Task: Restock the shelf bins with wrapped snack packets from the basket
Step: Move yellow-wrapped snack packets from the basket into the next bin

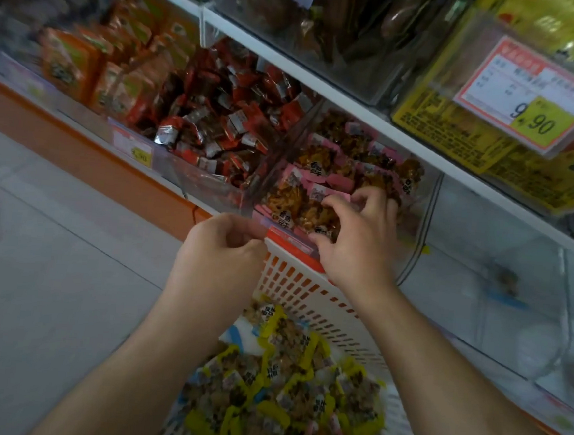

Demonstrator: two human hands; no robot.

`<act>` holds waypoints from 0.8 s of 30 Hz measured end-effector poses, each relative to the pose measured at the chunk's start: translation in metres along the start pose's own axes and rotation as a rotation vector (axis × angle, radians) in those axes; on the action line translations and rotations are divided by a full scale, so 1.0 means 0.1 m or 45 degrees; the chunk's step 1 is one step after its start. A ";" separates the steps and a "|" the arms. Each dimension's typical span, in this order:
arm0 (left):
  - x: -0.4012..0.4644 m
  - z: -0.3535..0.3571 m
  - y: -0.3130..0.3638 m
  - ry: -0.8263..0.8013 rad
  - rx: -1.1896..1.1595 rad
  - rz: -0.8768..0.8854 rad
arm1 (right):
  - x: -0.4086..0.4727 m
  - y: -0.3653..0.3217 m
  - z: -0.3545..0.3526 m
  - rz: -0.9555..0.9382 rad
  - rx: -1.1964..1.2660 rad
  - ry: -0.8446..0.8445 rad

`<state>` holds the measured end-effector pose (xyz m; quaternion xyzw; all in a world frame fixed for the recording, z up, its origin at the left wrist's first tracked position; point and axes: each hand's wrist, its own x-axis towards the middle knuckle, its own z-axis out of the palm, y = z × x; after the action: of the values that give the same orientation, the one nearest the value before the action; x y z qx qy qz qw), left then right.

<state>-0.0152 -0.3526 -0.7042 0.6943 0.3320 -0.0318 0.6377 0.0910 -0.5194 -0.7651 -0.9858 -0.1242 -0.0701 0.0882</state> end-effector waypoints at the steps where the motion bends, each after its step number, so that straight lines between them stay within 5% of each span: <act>1: -0.01 0.00 0.01 -0.004 0.009 -0.001 | 0.01 0.00 -0.01 0.003 0.024 -0.019; 11: -0.04 -0.14 0.11 0.033 0.332 0.156 | -0.62 0.06 -0.41 -0.005 0.536 0.004; 13: -0.01 -0.20 0.03 0.095 0.505 0.222 | -0.93 0.13 -0.39 0.083 0.487 -0.243; 15: 0.02 -0.23 -0.11 0.104 0.752 0.236 | -1.30 0.25 -0.26 0.248 0.384 -0.707; 19: -0.01 -0.22 -0.41 -0.149 1.137 -0.003 | -2.02 0.44 0.00 0.514 0.376 -1.464; 24: -0.06 -0.19 -0.62 -0.249 1.299 -0.035 | -2.55 0.35 0.39 0.342 -0.048 -1.293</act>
<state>-0.0576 -0.3403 -0.7517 0.9062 0.2221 -0.2628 0.2456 -0.1396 -0.6048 -0.8495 -0.9043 -0.0224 0.4263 0.0072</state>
